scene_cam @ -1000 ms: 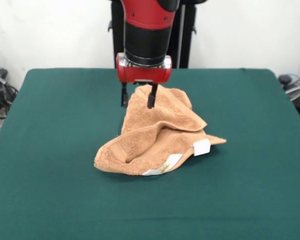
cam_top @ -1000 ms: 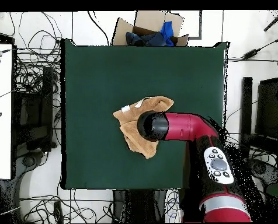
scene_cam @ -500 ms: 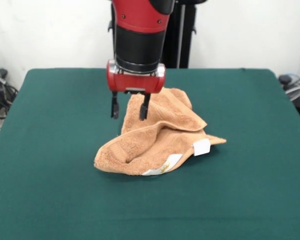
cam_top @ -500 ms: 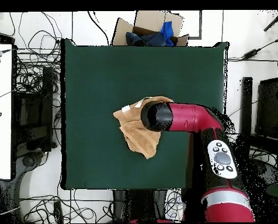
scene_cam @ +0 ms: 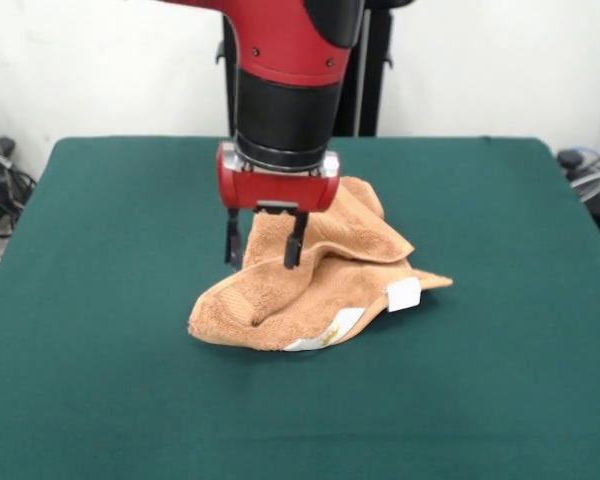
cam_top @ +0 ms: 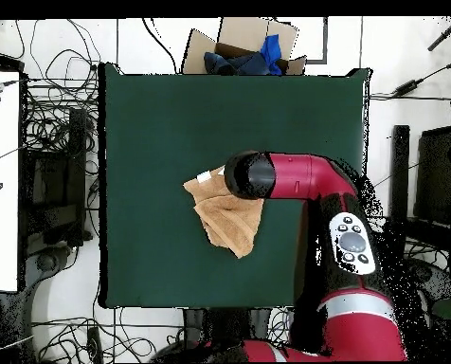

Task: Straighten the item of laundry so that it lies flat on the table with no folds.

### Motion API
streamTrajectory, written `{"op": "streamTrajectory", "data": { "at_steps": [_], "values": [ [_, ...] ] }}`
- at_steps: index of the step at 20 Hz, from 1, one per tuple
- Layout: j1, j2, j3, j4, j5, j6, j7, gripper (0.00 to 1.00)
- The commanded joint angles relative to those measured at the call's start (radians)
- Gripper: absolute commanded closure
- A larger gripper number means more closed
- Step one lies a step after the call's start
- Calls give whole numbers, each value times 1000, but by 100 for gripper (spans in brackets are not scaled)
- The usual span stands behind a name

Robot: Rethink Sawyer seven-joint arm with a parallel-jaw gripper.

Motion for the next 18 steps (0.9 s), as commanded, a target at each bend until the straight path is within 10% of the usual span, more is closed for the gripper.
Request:
{"op": "streamTrajectory", "data": {
  "at_steps": [1, 18],
  "values": [
    [50, 69, 51, -32, 13, 60, 80, 0],
    [-4, 72, 58, 67, -16, -40, 50, 0]
  ]
}}
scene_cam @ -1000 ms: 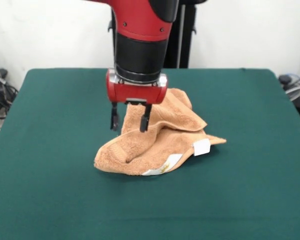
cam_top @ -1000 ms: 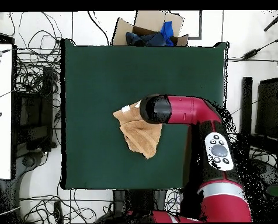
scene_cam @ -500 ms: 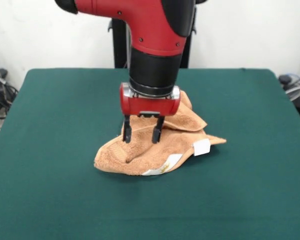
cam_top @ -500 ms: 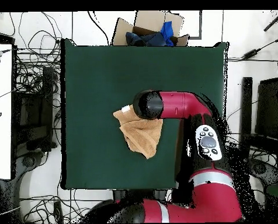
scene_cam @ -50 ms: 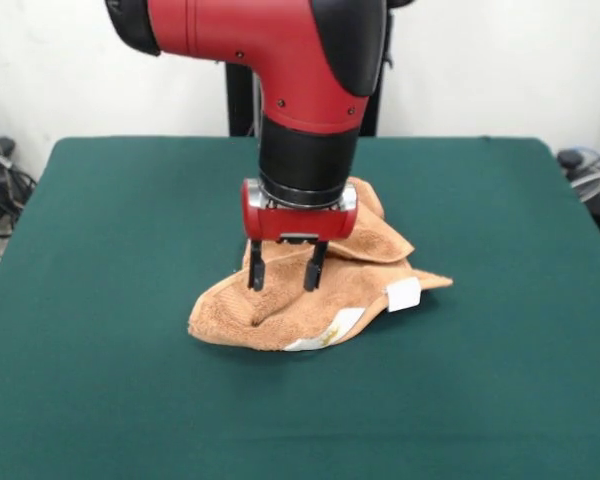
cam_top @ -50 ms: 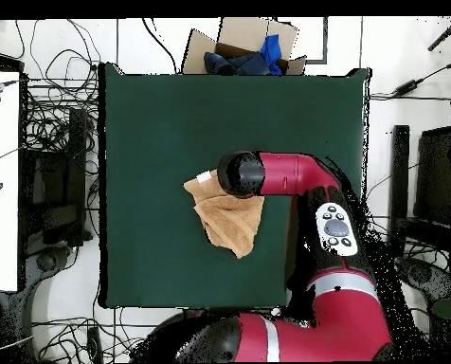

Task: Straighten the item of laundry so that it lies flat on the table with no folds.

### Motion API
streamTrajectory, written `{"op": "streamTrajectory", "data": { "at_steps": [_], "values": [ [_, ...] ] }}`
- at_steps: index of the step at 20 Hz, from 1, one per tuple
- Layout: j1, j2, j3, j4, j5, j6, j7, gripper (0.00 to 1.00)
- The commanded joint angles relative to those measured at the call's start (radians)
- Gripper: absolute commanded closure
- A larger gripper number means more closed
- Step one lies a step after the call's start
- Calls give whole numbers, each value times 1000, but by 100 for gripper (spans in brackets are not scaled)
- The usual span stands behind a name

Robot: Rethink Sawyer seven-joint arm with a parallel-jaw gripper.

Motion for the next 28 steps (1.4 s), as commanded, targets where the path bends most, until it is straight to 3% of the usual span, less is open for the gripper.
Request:
{"op": "streamTrajectory", "data": {
  "at_steps": [1, 9, 22, 28],
  "values": [
    [-23, -22, 60, 113, -14, -34, 47, 0],
    [-44, -195, 82, 227, 29, 80, 10, 0],
    [5, -150, 45, 186, 8, 49, 78, 0],
    [79, -101, -13, 165, -8, -3, 165, 0]
  ]
}}
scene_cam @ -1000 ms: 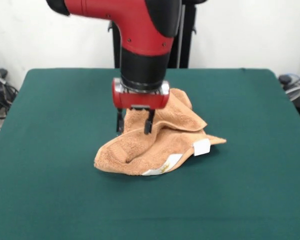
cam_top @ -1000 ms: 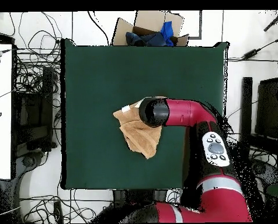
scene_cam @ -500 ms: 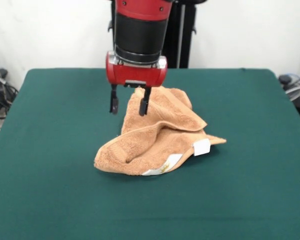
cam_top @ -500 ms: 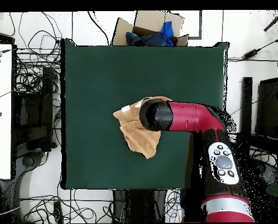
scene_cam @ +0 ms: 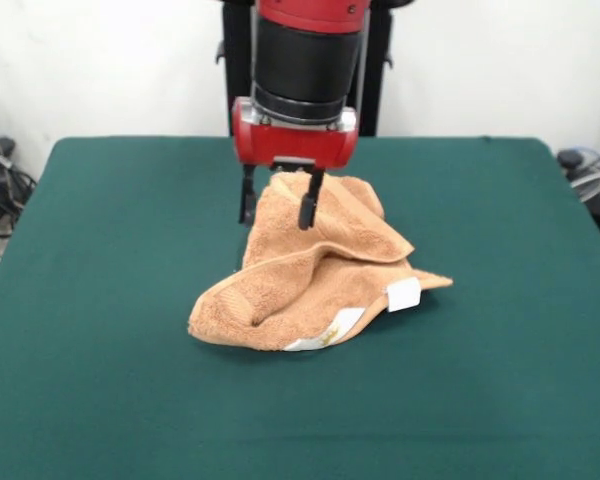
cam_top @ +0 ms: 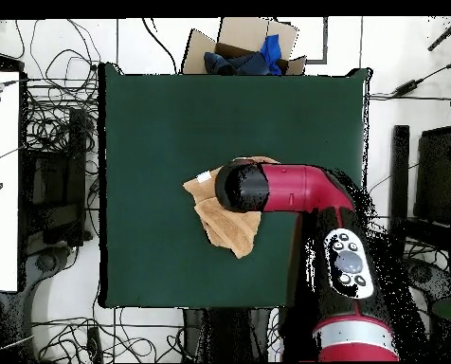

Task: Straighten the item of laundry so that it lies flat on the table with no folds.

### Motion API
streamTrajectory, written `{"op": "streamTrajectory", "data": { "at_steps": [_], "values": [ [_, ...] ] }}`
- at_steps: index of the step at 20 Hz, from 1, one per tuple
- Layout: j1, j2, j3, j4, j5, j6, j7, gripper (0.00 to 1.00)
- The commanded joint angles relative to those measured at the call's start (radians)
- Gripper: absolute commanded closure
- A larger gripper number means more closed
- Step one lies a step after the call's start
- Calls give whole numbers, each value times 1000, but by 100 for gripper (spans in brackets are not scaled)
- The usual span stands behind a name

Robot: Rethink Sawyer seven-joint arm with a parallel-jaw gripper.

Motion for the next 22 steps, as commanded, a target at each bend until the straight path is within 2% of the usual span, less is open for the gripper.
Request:
{"op": "streamTrajectory", "data": {
  "at_steps": [1, 5, 11, 17, 22],
  "values": [
    [90, 92, -13, 31, -11, -20, 180, 0],
    [141, 152, -45, 22, -3, -102, 247, 0],
    [179, 210, -64, 17, 28, -171, 282, 0],
    [185, 259, -77, 16, 56, -247, 264, 0],
    [164, 259, -63, 44, 66, -275, 230, 0]
  ]
}}
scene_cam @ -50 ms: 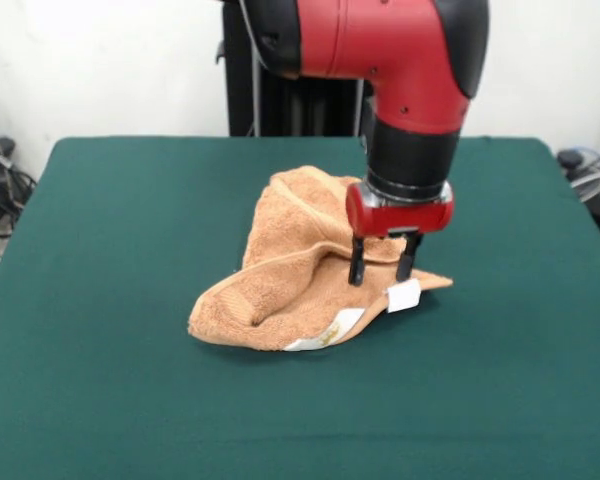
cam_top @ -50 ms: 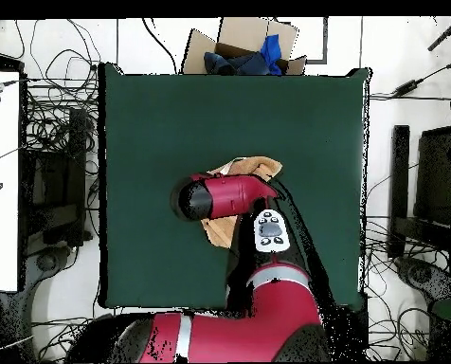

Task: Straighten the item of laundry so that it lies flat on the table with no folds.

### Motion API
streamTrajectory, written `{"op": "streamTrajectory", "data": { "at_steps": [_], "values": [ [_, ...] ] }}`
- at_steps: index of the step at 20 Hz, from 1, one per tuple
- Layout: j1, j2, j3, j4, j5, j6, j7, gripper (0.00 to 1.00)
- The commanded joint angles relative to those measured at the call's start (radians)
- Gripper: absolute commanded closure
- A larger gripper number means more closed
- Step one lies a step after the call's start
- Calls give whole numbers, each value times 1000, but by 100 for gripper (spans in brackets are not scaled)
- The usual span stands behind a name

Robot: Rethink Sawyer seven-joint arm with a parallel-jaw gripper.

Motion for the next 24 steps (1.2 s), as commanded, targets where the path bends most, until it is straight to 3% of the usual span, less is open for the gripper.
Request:
{"op": "streamTrajectory", "data": {
  "at_steps": [1, 12, 19, 24],
  "values": [
    [-14, 42, -10, 55, 42, -63, 223, 0],
    [-39, 30, 5, 78, 38, -56, 189, 0],
    [-41, -30, 10, 111, 50, 7, 176, 0],
    [-34, -4, -4, 84, 38, 7, 163, 0]
  ]
}}
